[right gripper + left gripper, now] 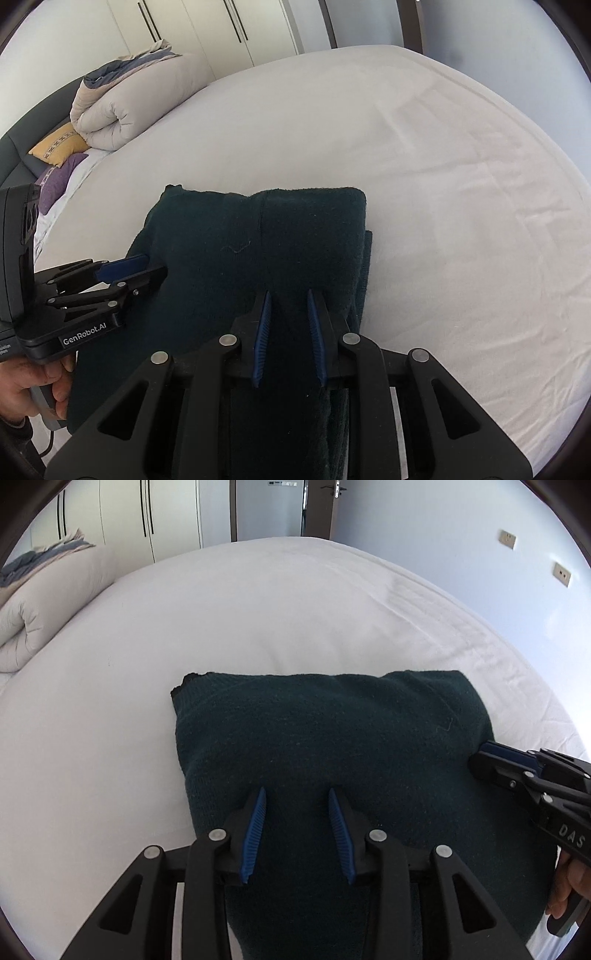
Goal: Fold small clothes
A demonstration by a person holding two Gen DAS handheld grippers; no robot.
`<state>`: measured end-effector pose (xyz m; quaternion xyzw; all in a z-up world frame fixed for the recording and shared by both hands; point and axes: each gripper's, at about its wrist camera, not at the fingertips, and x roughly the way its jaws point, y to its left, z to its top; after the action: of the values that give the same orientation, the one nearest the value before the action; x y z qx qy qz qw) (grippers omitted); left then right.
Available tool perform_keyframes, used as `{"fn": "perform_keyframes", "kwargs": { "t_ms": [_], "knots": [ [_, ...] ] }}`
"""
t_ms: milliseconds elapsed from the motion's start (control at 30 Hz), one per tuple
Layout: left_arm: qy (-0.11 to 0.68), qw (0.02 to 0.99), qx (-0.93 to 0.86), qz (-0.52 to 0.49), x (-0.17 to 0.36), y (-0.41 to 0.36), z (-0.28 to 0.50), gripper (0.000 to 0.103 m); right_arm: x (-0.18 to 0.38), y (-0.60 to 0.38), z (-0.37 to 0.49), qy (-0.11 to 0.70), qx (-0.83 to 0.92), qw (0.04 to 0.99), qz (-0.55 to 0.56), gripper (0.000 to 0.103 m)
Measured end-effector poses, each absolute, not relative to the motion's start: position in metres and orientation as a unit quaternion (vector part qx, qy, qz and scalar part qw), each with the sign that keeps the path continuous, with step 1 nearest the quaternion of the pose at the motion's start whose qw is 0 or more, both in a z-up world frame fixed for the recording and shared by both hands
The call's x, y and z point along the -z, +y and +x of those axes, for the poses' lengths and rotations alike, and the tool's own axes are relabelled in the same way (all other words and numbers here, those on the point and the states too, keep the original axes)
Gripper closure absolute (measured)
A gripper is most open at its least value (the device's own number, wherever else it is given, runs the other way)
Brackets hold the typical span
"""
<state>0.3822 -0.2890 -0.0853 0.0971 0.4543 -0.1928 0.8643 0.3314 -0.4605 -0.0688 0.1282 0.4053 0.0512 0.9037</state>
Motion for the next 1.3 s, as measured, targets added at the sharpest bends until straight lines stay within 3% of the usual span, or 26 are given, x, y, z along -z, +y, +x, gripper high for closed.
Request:
{"fn": "perform_keyframes", "kwargs": {
  "t_ms": [167, 300, 367, 400, 433, 467, 533, 567, 600, 733, 900, 967, 1033, 1067, 1100, 1233, 1300],
  "knots": [
    [0.43, 0.878, 0.169, 0.127, 0.089, -0.3, 0.373, 0.065, 0.079, -0.453, 0.329, 0.378, -0.04, 0.918, 0.111, 0.084],
    [0.424, 0.881, 0.195, 0.074, 0.071, -0.274, 0.362, 0.061, 0.074, -0.454, 0.315, 0.37, -0.038, 0.921, 0.118, 0.083],
    [0.421, 0.882, 0.208, 0.046, 0.06, -0.254, 0.353, 0.05, 0.066, -0.459, 0.296, 0.369, -0.045, 0.917, 0.141, 0.083],
    [0.415, 0.887, 0.198, 0.039, 0.057, -0.244, 0.348, 0.033, 0.061, -0.463, 0.282, 0.364, -0.046, 0.918, 0.153, 0.083],
    [0.41, 0.893, 0.182, 0.033, 0.054, -0.236, 0.344, 0.025, 0.057, -0.469, 0.27, 0.359, -0.045, 0.917, 0.168, 0.083],
    [0.407, 0.897, 0.172, 0.022, 0.054, -0.225, 0.341, 0.016, 0.054, -0.477, 0.258, 0.352, -0.041, 0.917, 0.184, 0.077],
    [0.43, 0.885, 0.175, -0.007, 0.06, -0.211, 0.343, 0.016, 0.051, -0.498, 0.239, 0.341, -0.038, 0.912, 0.223, 0.046],
    [0.455, 0.87, 0.185, -0.03, 0.069, -0.205, 0.347, 0.016, 0.051, -0.51, 0.231, 0.336, -0.037, 0.908, 0.249, 0.025],
    [0.471, 0.859, 0.193, -0.05, 0.075, -0.202, 0.349, 0.015, 0.052, -0.522, 0.224, 0.328, -0.043, 0.901, 0.28, 0.023],
    [0.525, 0.804, 0.239, -0.144, 0.096, -0.201, 0.356, 0.015, 0.059, -0.539, 0.225, 0.34, -0.099, 0.874, 0.334, 0.023],
    [0.552, 0.786, 0.252, -0.121, 0.098, -0.217, 0.358, 0.011, 0.094, -0.524, 0.261, 0.432, -0.12, 0.828, 0.336, 0.025],
    [0.559, 0.781, 0.25, -0.124, 0.1, -0.218, 0.36, 0.011, 0.099, -0.523, 0.27, 0.431, -0.119, 0.825, 0.347, 0.024],
    [0.563, 0.782, 0.241, -0.12, 0.099, -0.221, 0.359, 0.012, 0.099, -0.524, 0.279, 0.432, -0.125, 0.816, 0.364, 0.037],
    [0.563, 0.782, 0.239, -0.119, 0.097, -0.224, 0.357, 0.021, 0.1, -0.524, 0.282, 0.439, -0.124, 0.811, 0.366, 0.054],
    [0.565, 0.782, 0.238, -0.117, 0.097, -0.227, 0.356, 0.025, 0.102, -0.521, 0.289, 0.455, -0.123, 0.806, 0.358, 0.064],
    [0.56, 0.793, 0.225, -0.084, 0.092, -0.237, 0.353, 0.035, 0.105, -0.512, 0.305, 0.483, -0.115, 0.802, 0.333, 0.068],
    [0.557, 0.795, 0.227, -0.076, 0.089, -0.235, 0.35, 0.049, 0.106, -0.51, 0.309, 0.486, -0.11, 0.802, 0.329, 0.074]
  ]
}}
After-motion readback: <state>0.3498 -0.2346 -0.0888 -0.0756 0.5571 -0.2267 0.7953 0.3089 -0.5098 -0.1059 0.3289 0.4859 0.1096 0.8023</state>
